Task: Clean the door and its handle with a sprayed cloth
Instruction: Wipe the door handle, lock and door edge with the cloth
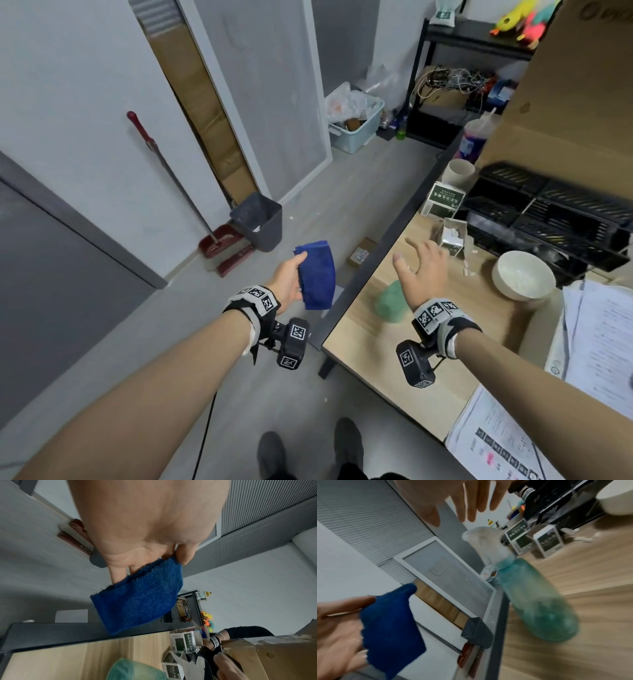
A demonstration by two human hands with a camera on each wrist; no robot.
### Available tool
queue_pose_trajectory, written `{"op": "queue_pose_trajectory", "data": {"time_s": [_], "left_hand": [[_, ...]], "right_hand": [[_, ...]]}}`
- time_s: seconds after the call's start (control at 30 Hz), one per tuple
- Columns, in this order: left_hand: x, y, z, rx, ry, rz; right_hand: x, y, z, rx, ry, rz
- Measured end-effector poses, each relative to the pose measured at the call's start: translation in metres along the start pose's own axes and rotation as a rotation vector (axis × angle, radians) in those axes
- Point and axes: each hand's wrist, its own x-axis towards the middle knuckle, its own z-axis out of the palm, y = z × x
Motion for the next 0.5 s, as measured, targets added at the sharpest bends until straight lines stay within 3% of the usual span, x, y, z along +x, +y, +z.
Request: {"op": "queue_pose_trajectory", "data": {"time_s": [0.07,0.2,0.3,0.5], "left_hand": [[-0.007,0.005,-0.012,-0.014,0.024,0.018],[-0.028,0.020,-0.048,-0.024,0.067,0.073],[-0.050,0.031,-0.091,-0.009,0.106,0.107],[-0.109,0.048,-0.179,0.031,0.216,0.127]], "right_hand": [[0.005,-0.023,0.007,0.100,-0.020,-0.097],[0.010,-0.084,0.040,0.190,-0.407,-0.111],[0.004,-0.144,0.075,0.220,-0.613,-0.125],[-0.023,-0.242,0.146,0.352,-0.795,-0.198]]}}
